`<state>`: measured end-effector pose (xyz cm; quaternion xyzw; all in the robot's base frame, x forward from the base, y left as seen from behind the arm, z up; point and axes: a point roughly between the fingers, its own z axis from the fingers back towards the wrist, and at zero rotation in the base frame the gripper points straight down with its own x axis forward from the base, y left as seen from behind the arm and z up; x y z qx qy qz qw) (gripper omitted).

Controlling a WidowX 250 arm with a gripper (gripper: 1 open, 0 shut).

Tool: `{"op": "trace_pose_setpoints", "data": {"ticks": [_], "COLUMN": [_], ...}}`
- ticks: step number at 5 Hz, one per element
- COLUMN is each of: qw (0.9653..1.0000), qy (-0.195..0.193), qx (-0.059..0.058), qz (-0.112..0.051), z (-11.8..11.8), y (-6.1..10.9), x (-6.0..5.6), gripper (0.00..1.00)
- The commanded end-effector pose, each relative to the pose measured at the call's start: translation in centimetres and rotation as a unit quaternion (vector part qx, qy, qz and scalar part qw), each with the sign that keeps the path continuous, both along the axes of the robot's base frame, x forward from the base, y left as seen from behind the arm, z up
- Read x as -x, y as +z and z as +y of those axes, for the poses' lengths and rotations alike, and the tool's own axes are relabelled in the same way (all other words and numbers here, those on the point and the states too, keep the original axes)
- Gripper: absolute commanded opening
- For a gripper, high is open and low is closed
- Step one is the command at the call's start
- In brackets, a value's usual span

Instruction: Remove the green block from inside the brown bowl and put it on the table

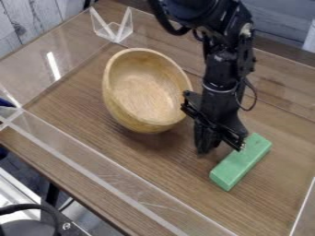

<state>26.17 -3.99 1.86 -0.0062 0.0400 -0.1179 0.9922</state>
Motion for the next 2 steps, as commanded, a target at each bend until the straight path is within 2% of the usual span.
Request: {"op": "trace_pose_setpoints", "data": {"ticks": [1,2], "qw": [0.9997,0.9998], "qy": [0.006,0.009], "qx": [-0.015,-0.012], "qz": [-0.019,-0.013], "z": [0.14,-0.15], "y": [0.66,0.76], "x": [0.05,0.27], "gripper": [0.00,0.00]}}
